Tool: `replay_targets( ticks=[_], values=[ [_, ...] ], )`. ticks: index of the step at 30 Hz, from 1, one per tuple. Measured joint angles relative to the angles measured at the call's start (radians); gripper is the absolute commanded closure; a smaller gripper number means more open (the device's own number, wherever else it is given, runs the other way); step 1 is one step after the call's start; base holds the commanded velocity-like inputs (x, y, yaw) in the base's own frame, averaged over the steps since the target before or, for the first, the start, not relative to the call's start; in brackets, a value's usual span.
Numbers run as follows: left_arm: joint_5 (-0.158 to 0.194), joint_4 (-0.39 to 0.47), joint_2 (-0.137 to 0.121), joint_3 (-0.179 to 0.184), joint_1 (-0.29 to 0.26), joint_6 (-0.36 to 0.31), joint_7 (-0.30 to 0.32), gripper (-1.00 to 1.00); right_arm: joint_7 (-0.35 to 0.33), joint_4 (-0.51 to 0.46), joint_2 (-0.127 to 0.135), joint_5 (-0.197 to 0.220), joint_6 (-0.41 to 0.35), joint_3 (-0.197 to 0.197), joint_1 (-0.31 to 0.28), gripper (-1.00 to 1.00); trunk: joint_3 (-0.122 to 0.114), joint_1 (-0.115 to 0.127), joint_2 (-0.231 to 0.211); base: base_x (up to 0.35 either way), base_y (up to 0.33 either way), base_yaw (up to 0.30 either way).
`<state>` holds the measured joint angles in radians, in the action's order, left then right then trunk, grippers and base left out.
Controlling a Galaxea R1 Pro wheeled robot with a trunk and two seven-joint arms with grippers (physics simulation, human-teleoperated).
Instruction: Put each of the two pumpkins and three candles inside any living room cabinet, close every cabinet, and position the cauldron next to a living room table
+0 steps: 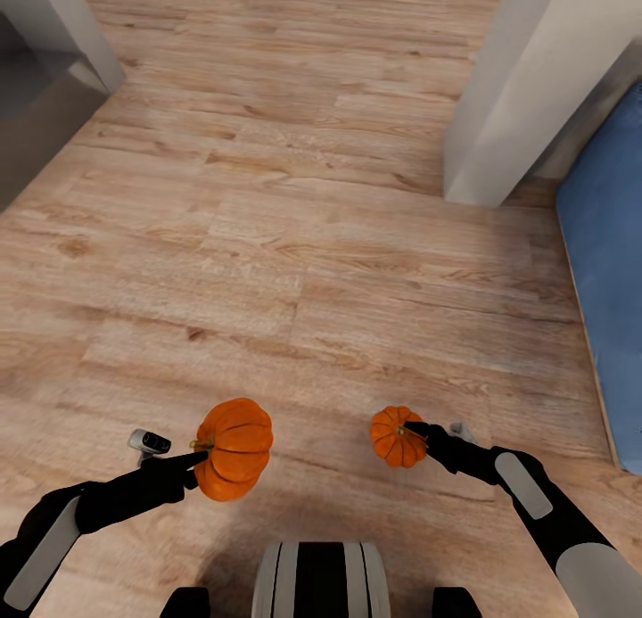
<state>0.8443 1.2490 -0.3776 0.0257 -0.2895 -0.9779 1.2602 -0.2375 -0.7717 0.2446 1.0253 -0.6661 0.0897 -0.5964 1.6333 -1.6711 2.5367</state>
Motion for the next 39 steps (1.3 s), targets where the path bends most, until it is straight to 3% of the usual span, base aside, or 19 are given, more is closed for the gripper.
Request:
replay_targets(
  ticks=[13,18,21,24,33,39],
  values=[
    [0.002,0.0,0.0,0.0,-0.001,-0.003,0.001,1.0,-0.011,-0.002,0.0,0.001,-0.001,0.0,0.0,1.0,-0.05,0.006,-0.003,0.0,0.0,0.0],
    [0.001,0.0,-0.001,0.0,-0.001,-0.003,0.002,1.0,-0.113,-0.007,0.003,0.001,-0.006,0.005,0.0,1.0,-0.07,0.008,-0.004,0.0,0.0,0.0],
    [0.001,0.0,-0.003,0.0,-0.002,-0.004,0.0,1.0,-0.218,-0.01,0.004,-0.001,-0.006,0.041,0.0,1.0,-0.081,0.009,-0.005,0.0,0.0,0.0],
    [0.001,0.0,-0.009,-0.003,-0.002,-0.004,0.0,1.0,-0.276,-0.012,0.004,-0.006,-0.004,0.05,0.0,1.0,-0.093,0.011,-0.006,0.0,0.0,0.0],
    [-0.01,0.001,-0.016,-0.006,-0.005,-0.005,-0.007,1.0,-0.375,-0.016,0.003,-0.006,-0.011,0.052,0.0,1.0,-0.128,0.015,-0.008,0.0,0.0,0.0],
    [-0.011,0.0,-0.016,-0.006,-0.007,-0.005,-0.009,1.0,-0.39,-0.014,0.004,-0.007,-0.014,0.053,0.0,1.0,-0.151,0.018,-0.009,0.0,0.0,0.0]
  ],
)
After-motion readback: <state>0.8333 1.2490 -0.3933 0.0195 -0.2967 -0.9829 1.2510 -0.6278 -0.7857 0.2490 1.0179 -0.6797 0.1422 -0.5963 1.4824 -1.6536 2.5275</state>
